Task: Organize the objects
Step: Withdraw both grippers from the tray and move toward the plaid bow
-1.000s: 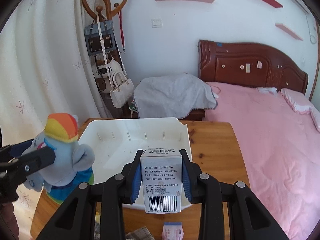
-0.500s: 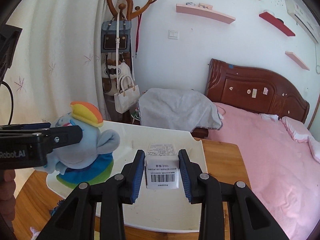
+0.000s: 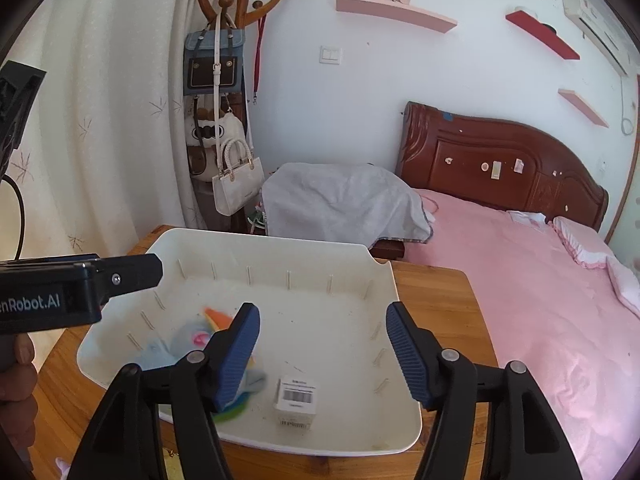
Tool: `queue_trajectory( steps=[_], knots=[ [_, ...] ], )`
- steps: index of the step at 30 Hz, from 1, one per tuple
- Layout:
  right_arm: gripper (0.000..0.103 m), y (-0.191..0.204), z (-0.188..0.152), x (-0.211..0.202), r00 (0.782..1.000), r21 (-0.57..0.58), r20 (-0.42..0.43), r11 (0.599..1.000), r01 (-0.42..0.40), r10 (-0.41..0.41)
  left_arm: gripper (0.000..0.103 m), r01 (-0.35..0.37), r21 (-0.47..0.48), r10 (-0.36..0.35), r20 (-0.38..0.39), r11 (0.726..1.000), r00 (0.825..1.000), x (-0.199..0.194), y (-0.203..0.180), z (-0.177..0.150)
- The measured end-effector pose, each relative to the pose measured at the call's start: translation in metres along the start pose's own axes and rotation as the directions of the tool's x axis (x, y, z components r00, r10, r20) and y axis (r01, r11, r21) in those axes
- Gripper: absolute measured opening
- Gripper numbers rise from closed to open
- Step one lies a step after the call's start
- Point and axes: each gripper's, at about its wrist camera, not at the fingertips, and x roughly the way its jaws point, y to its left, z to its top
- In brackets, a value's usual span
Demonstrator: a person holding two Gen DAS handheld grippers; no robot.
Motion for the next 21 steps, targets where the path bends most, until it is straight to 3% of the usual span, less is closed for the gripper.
queue_trajectory(
  steps=[7,13,18,21],
  knots=[
    [0.08,-0.009,0.0,-0.009,1.0,0.023,0.002,1.0,-0.006,0.006,0.089,-0.04,0.015,0.039,0.016,0.999,0.999,-0.005,-0.01,0.0],
    [0.08,-0.018,0.001,-0.021,1.0,0.035,-0.003,0.999,-0.012,0.012,0.089,-0.057,-0.028,0.058,0.039,0.998,0.998,-0.016,-0.014,0.0],
    [0.08,-0.032,-0.002,-0.031,0.996,0.102,-0.047,0.993,-0.065,0.07,0.089,-0.121,-0.034,0.124,0.072,0.992,0.99,-0.029,-0.022,-0.006],
    [0.081,-0.044,-0.005,-0.041,0.991,0.157,-0.059,0.981,-0.112,0.122,0.089,-0.205,-0.055,0.21,0.114,0.977,0.971,-0.038,-0.028,-0.014]
  ],
)
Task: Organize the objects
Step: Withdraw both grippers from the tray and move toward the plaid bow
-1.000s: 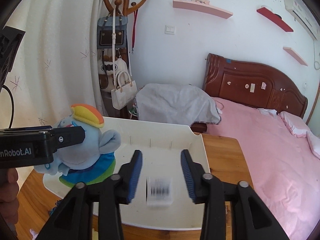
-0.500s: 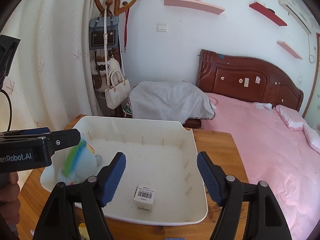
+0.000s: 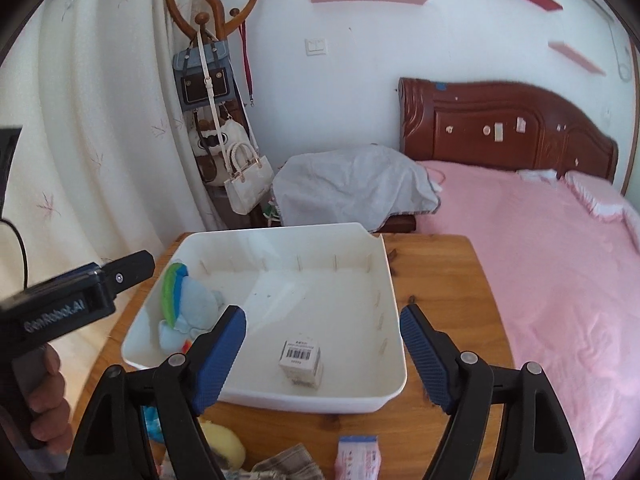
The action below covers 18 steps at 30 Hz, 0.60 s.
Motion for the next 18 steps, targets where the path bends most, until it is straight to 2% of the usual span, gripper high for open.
queue_trajectory(
  steps=[10,14,18],
  knots=[
    [0.082,-0.019,-0.014,-0.025,0.997,0.006,-0.015,0.997,-0.08,0.08,0.089,-0.146,0.012,0.146,0.042,0.989,0.988,-0.025,-0.021,-0.026],
    [0.082,-0.027,-0.021,-0.031,0.994,0.004,-0.024,0.994,-0.11,0.11,0.089,-0.224,0.04,0.223,0.031,0.974,0.974,-0.026,-0.032,-0.038],
    [0.082,-0.033,-0.027,-0.035,0.992,-0.003,-0.029,0.992,-0.125,0.125,0.089,-0.237,0.027,0.237,-0.01,0.971,0.971,-0.025,-0.037,-0.049]
  ],
)
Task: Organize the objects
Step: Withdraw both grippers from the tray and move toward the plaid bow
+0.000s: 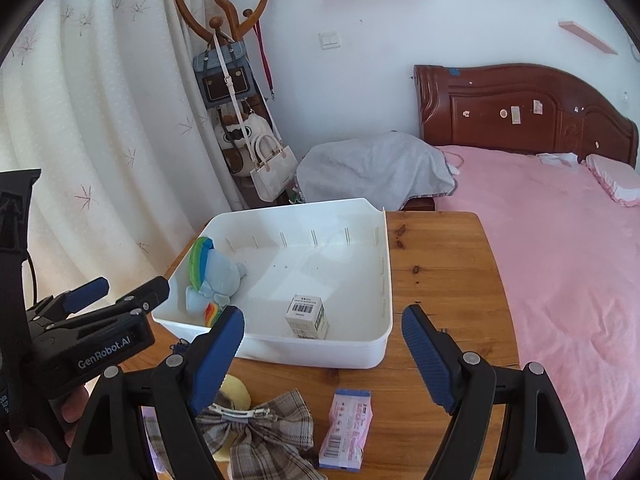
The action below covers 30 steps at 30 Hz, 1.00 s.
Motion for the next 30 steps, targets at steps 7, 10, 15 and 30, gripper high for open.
queue_trajectory(
  steps=[7,10,15,30],
  knots=[
    [0.082,-0.009,-0.012,-0.004,0.999,0.008,-0.036,0.999,-0.037,0.037,0.089,-0.054,0.014,0.054,-0.05,0.998,0.997,-0.002,-0.017,-0.01],
    [0.082,-0.012,-0.017,-0.005,0.997,0.007,-0.048,0.999,-0.052,0.053,0.089,-0.101,0.024,0.103,-0.092,0.995,0.99,0.003,-0.024,-0.012],
    [0.082,-0.016,-0.025,-0.007,0.996,-0.005,-0.059,0.998,-0.064,0.063,0.089,-0.143,-0.02,0.137,-0.191,0.989,0.972,0.014,-0.028,-0.015],
    [0.082,-0.028,-0.059,-0.006,0.987,-0.044,-0.142,0.996,-0.08,0.073,0.089,-0.167,-0.401,-0.058,-0.492,0.901,0.869,0.044,-0.017,-0.028]
  ],
)
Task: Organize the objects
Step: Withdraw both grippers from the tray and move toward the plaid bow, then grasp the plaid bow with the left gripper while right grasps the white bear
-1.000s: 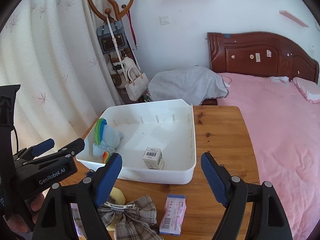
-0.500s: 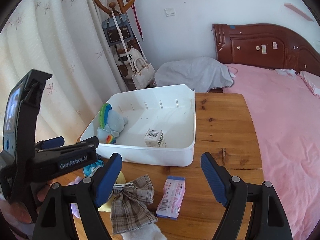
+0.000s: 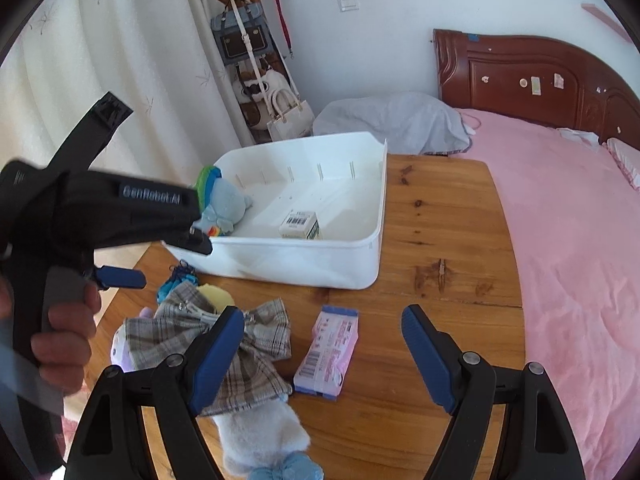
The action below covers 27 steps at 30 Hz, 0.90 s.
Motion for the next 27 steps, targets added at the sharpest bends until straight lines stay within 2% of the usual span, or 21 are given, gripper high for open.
queue_trajectory(
  steps=[5,11,18,27],
  knots=[
    [0.082,0.004,-0.013,0.003,0.999,-0.04,-0.039,0.999,-0.025,0.023,0.089,-0.015,-0.071,0.01,-0.078,0.997,0.997,0.012,0.0,-0.001],
    [0.082,0.008,-0.027,0.005,0.997,-0.08,-0.06,0.995,-0.052,0.048,0.089,-0.029,-0.11,0.012,-0.147,0.994,0.989,0.031,0.001,-0.007],
    [0.082,0.015,-0.042,0.01,0.994,-0.166,-0.075,0.982,-0.086,0.074,0.089,-0.061,-0.154,0.03,-0.197,0.986,0.98,0.048,0.004,-0.016],
    [0.082,0.022,-0.052,0.017,0.987,-0.196,-0.119,0.971,-0.134,0.112,0.089,-0.096,-0.206,0.041,-0.256,0.974,0.966,0.062,0.01,-0.027]
  ],
)
